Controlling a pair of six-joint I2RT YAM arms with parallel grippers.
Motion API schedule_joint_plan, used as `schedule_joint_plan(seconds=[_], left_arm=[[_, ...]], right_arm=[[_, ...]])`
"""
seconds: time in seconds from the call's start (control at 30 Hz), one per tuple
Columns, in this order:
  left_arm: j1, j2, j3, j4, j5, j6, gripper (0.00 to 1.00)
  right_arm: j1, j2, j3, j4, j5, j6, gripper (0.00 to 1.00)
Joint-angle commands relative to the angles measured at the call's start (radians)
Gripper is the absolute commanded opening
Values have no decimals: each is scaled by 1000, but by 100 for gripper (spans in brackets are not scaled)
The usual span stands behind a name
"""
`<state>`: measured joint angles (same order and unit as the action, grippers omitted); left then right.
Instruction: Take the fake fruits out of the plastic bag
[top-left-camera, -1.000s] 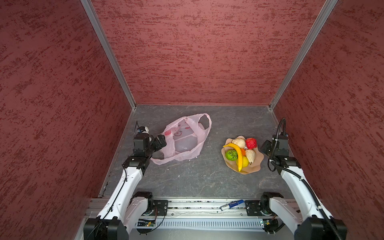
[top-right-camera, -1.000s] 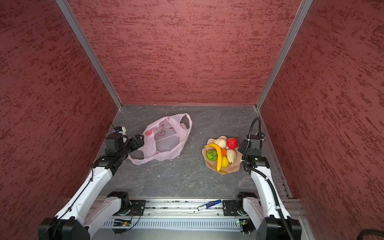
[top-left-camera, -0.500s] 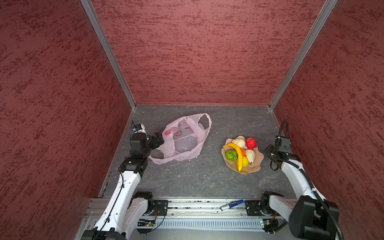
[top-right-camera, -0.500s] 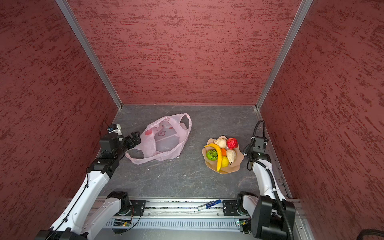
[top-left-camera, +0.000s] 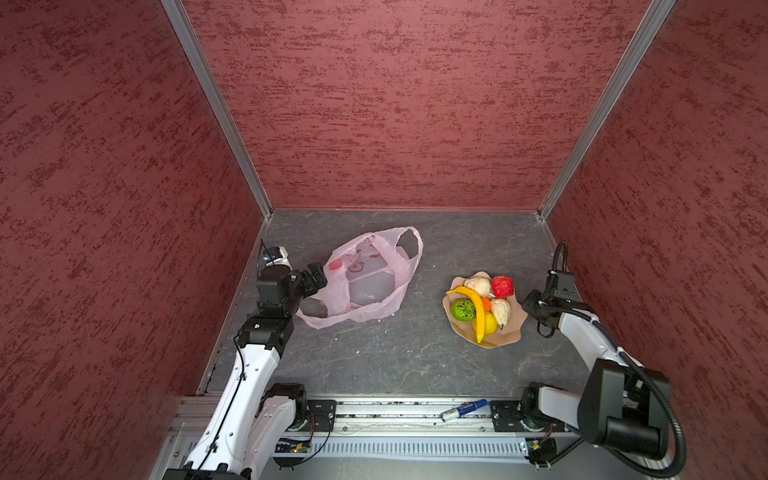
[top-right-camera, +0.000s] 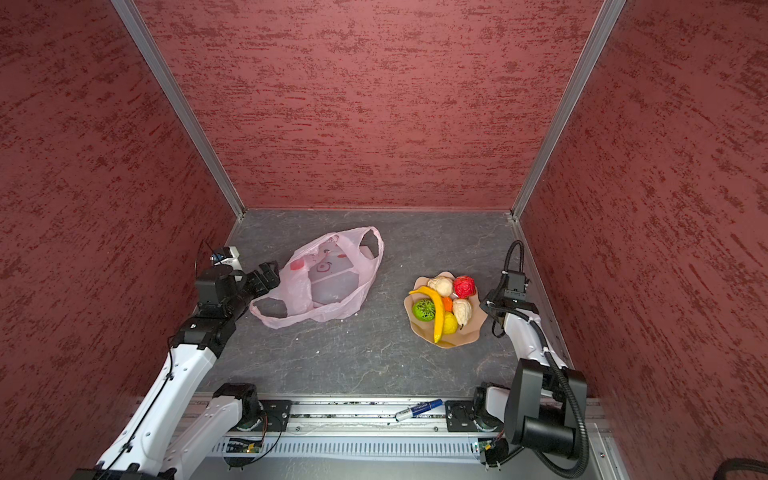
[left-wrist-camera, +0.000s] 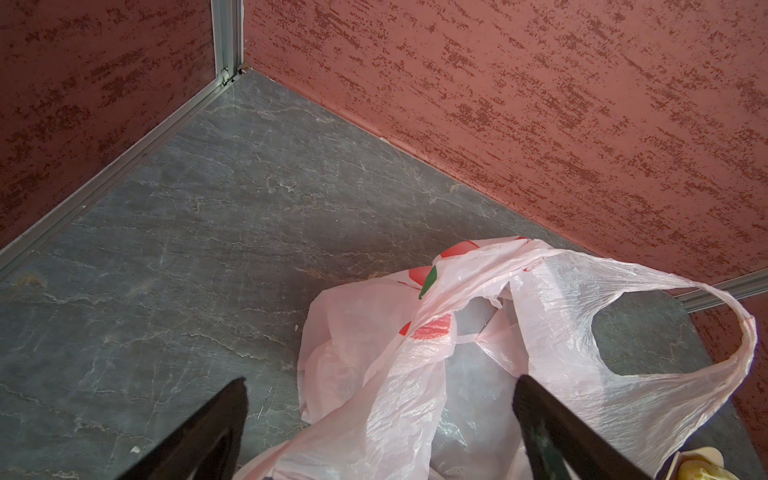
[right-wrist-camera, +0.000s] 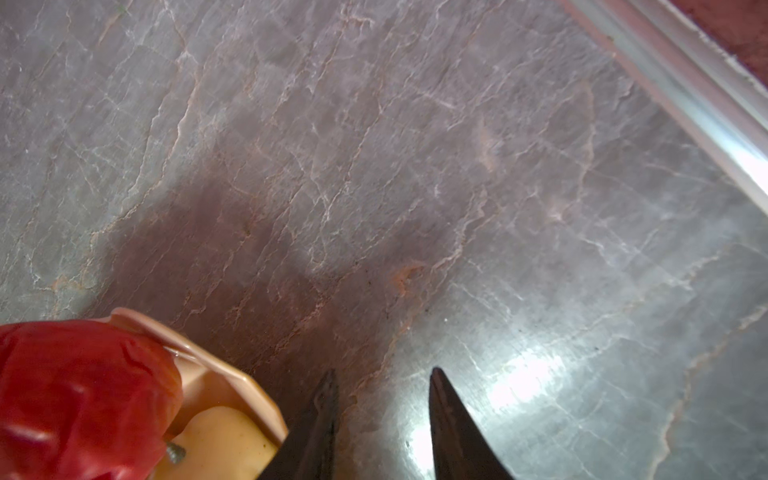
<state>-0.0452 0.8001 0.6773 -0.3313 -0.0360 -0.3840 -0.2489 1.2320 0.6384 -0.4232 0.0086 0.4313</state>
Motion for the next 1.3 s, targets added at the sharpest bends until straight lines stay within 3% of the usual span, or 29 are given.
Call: schedule_joint_plan(seconds=[0.0,0.47,1.27], left_arm=[[-2,-18,28,-14,-13,17,100],[-3,-25,8,-8,-1,7,100],[-3,-37,-1,-15,2,11,100]], right_arm=[[-6,13,14,40,-38,-17,37],[-1,26,-3,74,-183,-22,34],[106,62,-23,165,-263,45,32]])
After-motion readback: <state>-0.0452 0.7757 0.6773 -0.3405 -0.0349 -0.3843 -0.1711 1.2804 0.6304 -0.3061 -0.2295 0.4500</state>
